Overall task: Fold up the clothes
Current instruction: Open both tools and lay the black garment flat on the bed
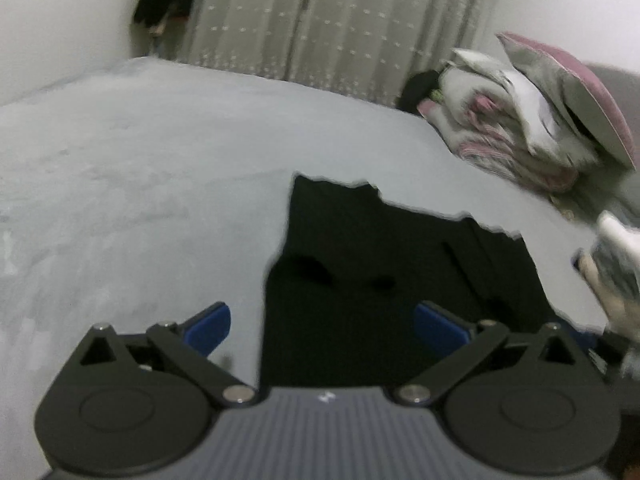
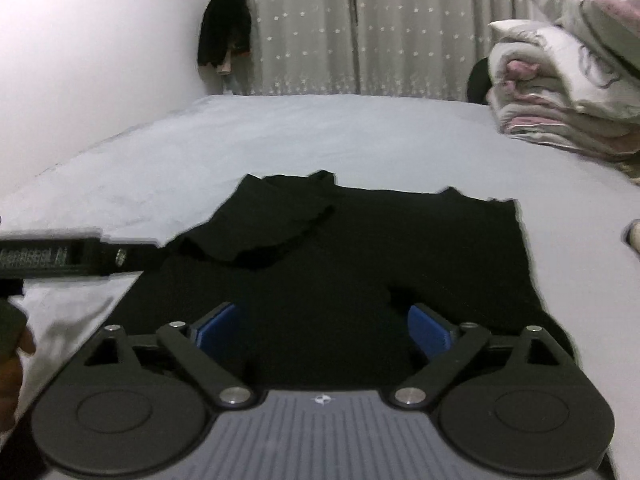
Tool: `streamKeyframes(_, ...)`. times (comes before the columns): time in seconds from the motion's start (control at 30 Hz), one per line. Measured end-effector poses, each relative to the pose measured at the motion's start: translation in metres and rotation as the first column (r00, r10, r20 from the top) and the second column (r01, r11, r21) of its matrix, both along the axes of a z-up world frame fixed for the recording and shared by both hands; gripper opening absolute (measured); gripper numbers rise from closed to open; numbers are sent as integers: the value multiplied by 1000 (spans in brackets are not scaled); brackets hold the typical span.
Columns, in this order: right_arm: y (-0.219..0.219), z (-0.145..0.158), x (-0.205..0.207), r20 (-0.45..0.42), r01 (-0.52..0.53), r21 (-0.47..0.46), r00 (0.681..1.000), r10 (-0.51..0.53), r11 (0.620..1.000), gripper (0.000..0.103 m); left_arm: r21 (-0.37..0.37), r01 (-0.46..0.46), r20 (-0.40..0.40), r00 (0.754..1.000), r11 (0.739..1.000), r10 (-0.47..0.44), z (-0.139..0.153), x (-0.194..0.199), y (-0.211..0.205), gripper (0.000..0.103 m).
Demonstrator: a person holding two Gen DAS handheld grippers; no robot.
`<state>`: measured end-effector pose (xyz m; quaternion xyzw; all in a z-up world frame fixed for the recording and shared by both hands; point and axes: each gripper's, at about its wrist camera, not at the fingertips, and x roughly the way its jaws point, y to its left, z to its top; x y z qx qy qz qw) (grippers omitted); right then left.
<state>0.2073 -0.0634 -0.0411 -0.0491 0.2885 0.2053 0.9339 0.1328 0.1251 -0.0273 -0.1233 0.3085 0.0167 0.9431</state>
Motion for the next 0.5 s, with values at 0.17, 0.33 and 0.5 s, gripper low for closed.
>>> streamKeyframes(0.17,-30,5,-39,11,54,-33,999,-54,998,98,36,32,-55,998,999,-30,-14,-45,-22,103)
streamKeyframes(0.33,-69,6,-78,-6,111,-38,994,-111,993,100,129,39,-49,998,991,-33,-22,-97,-40,103)
streamKeyframes(0.5,-112,1,-116,-62,213,-20,975,-214,977,100,155,53,-48,998,987,-46,-22,-145,-47,103)
